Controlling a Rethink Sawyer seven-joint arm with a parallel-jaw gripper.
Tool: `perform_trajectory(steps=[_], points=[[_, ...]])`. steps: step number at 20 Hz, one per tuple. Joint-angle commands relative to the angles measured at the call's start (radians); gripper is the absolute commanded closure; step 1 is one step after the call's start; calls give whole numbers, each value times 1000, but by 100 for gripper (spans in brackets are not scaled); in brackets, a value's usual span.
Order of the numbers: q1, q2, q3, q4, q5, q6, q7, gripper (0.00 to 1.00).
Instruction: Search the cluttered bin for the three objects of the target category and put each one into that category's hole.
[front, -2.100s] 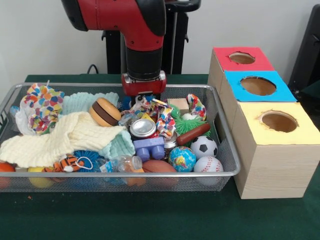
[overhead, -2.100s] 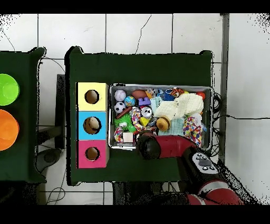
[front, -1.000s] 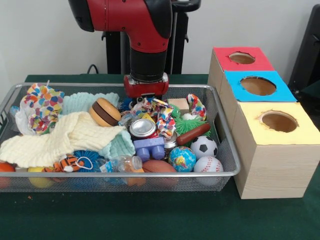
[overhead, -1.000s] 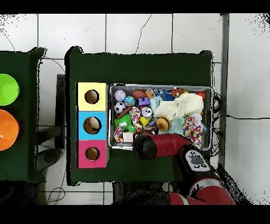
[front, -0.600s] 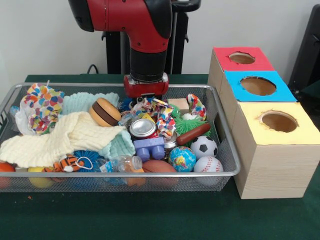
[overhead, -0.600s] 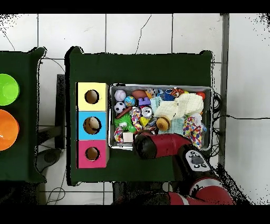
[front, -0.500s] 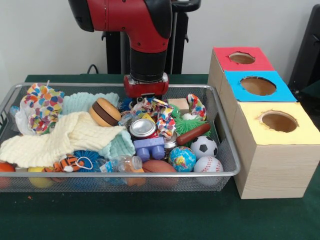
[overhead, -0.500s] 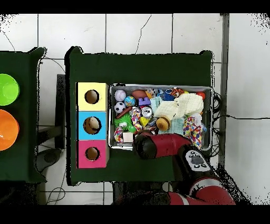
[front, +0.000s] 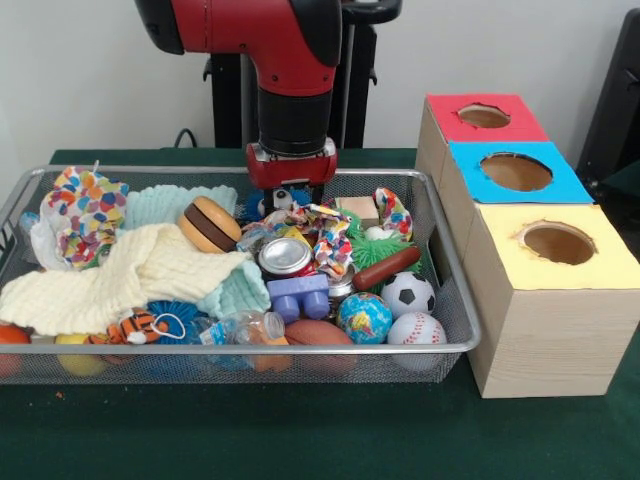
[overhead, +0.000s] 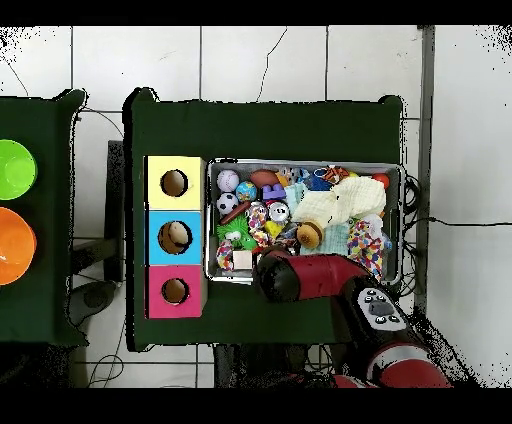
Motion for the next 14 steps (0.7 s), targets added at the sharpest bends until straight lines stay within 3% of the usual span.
perform_trajectory(steps=[1, 10, 14], points=[[-26, -9, 164, -34, 33, 14, 64, 0], [-41, -78, 195, -10, 43, 36, 66, 0], [-63, -153, 233, 20, 78, 124, 41, 0]])
